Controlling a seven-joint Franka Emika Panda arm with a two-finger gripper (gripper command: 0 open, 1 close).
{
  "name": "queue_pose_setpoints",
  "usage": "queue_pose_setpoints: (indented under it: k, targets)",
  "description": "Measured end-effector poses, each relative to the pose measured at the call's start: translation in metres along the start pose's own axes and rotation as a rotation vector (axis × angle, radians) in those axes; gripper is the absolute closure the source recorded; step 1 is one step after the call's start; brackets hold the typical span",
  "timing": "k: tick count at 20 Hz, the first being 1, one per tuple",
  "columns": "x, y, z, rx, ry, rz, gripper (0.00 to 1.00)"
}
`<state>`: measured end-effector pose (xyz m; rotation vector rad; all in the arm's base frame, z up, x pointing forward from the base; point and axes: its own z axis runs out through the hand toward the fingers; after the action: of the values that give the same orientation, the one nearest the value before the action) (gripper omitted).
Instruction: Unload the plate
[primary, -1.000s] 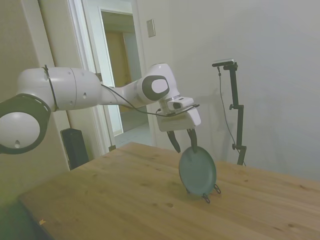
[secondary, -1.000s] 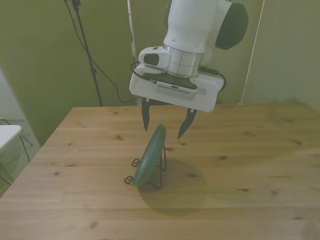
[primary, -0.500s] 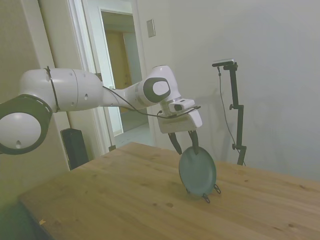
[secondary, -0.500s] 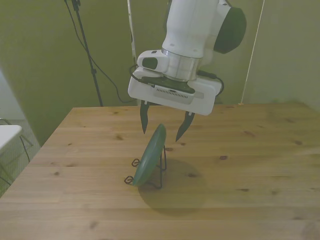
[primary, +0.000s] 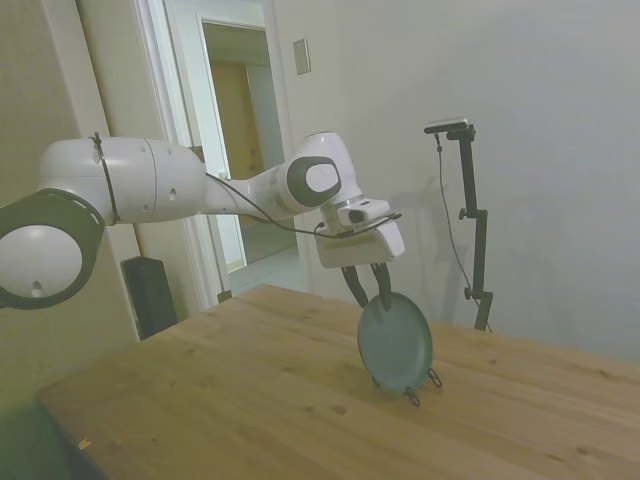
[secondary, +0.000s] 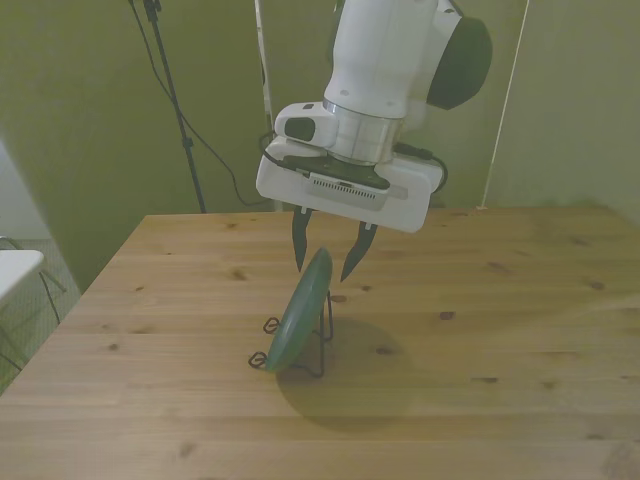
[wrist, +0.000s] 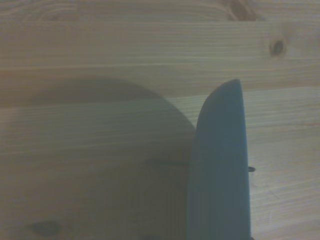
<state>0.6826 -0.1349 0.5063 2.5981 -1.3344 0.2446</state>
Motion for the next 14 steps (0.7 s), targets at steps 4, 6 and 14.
queue_pose_setpoints:
  k: [4, 6, 14]
  targets:
    - [0.0005, 0.0001, 0.0002, 0.005, 0.004, 0.0, 1.0]
    - [0.0009, 0.0004, -0.0005, 0.007, 0.006, 0.001, 1.0]
    - [0.0036, 0.0034, -0.0001, 0.012, 0.012, 0.005, 1.0]
